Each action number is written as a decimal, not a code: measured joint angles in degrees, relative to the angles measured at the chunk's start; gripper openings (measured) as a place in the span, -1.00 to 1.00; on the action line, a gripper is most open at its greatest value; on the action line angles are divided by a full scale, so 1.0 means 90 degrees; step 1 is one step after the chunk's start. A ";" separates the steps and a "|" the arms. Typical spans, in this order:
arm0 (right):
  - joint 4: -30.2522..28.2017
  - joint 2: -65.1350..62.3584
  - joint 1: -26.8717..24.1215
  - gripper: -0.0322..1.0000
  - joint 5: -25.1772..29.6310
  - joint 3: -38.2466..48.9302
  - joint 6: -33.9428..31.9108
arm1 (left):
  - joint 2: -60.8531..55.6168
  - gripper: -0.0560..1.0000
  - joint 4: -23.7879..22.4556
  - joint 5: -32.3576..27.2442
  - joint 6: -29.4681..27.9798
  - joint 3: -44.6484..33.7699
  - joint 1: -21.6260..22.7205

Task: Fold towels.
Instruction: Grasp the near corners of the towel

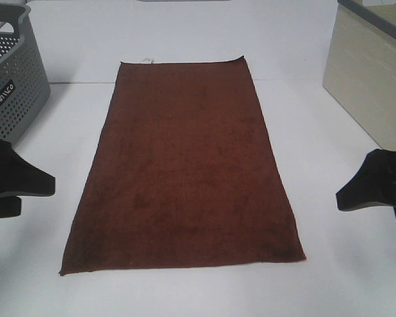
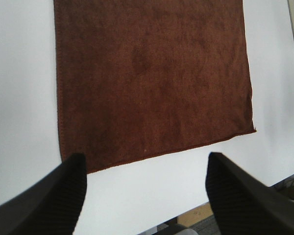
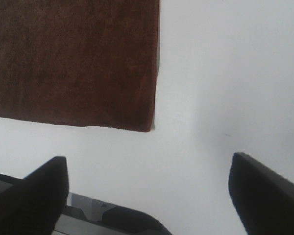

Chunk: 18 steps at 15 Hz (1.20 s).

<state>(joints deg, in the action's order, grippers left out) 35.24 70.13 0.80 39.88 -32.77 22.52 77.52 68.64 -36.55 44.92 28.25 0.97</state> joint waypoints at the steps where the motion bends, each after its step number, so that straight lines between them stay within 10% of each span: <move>1: 0.0318 0.0363 0.0000 0.67 -0.0204 0.0000 0.0401 | 0.0407 0.35 0.0484 0.0038 0.0484 0.0000 0.0000; 9: 0.3037 0.2763 0.0000 0.64 -0.0949 -0.0216 0.3425 | 0.2617 0.35 0.3100 0.0127 0.3571 -0.0013 -0.0019; 18: 0.3692 0.4329 0.0834 0.40 -0.0624 -0.1050 0.3782 | 0.4023 0.30 0.3552 -0.0191 0.4087 0.1006 -0.0999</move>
<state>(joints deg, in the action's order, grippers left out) 68.47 109.09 8.31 34.26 -42.23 56.55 113.73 100.61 -38.27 81.70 37.30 -8.02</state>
